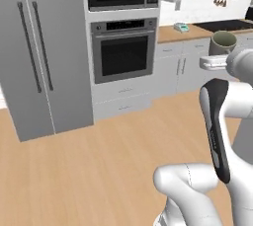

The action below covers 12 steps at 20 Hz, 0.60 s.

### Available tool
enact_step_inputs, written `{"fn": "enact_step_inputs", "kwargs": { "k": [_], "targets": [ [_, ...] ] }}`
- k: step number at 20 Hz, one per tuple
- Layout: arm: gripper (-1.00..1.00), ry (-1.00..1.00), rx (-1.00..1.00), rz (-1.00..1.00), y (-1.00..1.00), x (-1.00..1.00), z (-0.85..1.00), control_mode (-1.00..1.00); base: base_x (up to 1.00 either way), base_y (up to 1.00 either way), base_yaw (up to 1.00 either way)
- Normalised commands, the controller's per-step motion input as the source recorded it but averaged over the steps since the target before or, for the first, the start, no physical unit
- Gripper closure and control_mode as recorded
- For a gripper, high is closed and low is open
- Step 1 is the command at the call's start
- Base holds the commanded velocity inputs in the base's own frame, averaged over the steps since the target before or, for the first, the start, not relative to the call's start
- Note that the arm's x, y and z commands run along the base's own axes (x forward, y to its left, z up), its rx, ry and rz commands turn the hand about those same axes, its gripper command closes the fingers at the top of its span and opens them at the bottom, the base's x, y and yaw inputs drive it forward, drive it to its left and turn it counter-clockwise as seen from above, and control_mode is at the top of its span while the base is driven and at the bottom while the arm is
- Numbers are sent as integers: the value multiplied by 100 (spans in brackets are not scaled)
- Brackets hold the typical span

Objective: Gather all objects into one cabinet and sort the glasses and bowls to opposite sides.

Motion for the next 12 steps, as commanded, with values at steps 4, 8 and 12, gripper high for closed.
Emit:
{"fn": "enact_step_inputs", "kwargs": {
  "k": [4, 8, 12],
  "targets": [
    [100, 0, 0, 0, 0, 0, 0, 100, 100, -39, -35],
    [100, 0, 0, 0, 0, 0, 0, 100, 100, 8, -29],
    [100, 0, 0, 0, 0, 0, 0, 100, 100, 62, -26]
  ]
}}
